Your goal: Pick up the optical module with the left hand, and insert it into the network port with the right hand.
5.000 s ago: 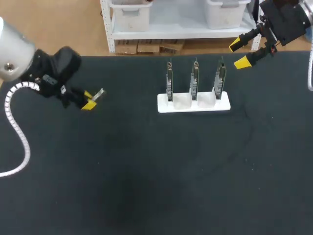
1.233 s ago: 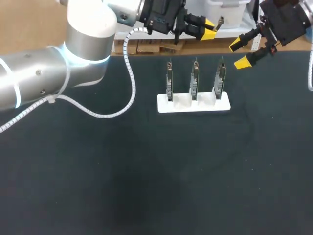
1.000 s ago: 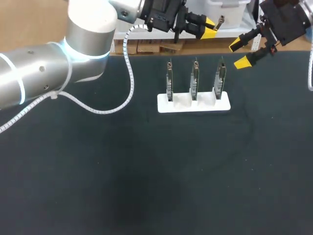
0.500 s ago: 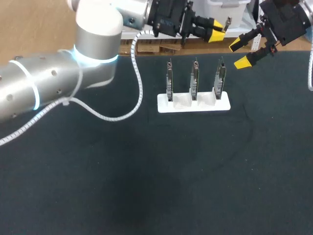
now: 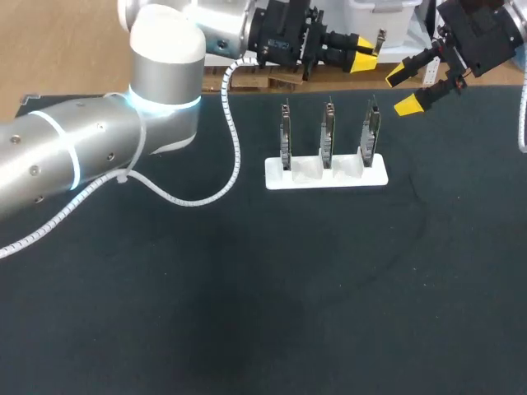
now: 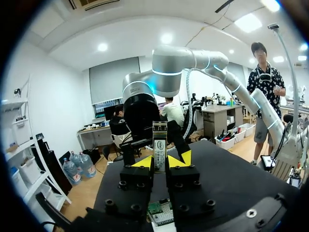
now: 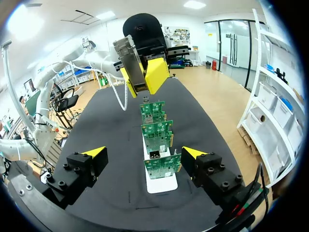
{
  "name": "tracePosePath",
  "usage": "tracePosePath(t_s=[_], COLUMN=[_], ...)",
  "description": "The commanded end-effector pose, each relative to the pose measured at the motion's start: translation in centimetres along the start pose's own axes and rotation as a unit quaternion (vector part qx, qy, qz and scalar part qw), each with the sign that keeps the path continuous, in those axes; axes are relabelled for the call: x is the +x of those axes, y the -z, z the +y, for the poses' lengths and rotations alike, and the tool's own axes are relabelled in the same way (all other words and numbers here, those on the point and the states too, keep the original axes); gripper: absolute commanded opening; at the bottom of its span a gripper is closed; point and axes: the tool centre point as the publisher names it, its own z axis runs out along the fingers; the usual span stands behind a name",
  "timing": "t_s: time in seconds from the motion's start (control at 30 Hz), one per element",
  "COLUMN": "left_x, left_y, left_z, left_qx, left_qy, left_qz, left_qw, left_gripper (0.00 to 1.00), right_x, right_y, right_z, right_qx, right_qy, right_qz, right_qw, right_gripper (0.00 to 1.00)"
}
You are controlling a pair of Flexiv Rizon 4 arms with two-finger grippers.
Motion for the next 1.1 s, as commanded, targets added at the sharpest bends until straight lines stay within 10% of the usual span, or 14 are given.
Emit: tracePosePath(t_s=[0.03,1.1], left_x=[-0.4,2.0], left_y=[-0.4,-1.6], left_z=[-0.8,-2.5], left_qx=[-0.004,-0.085], left_qy=[0.006,0.073], left_qz=[0.005,0.015], left_qw=[1.0,0.994], left_gripper=[0.0,0.0], right_x=[0.0,0.0], right_y=[0.0,0.0], right_z=[0.2,0.2], right_qx=[0.002,0.002], right_qy=[0.0,0.0], right_qz=[0.0,0.0], right_qw=[1.0,1.0], right_gripper=[1.0,1.0])
